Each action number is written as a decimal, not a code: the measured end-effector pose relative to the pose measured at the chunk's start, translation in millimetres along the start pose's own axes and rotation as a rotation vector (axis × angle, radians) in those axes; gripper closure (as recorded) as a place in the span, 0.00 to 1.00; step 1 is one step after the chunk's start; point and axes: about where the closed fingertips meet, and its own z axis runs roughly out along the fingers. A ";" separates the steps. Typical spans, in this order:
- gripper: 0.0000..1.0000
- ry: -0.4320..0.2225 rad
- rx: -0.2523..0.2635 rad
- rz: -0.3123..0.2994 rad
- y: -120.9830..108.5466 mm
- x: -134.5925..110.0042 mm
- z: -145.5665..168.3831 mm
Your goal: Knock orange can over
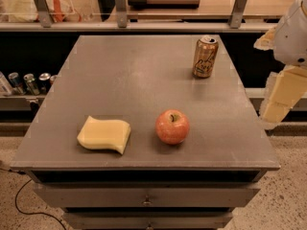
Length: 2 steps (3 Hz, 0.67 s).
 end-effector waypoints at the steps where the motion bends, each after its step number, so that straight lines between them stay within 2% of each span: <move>1: 0.00 0.000 0.000 0.000 0.0 0.0 0.0; 2: 0.00 -0.028 0.006 0.006 -7.7 -1.4 -0.1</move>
Offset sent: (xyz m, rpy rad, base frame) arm 0.0176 -0.0034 -0.0003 0.0629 -0.0067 0.0008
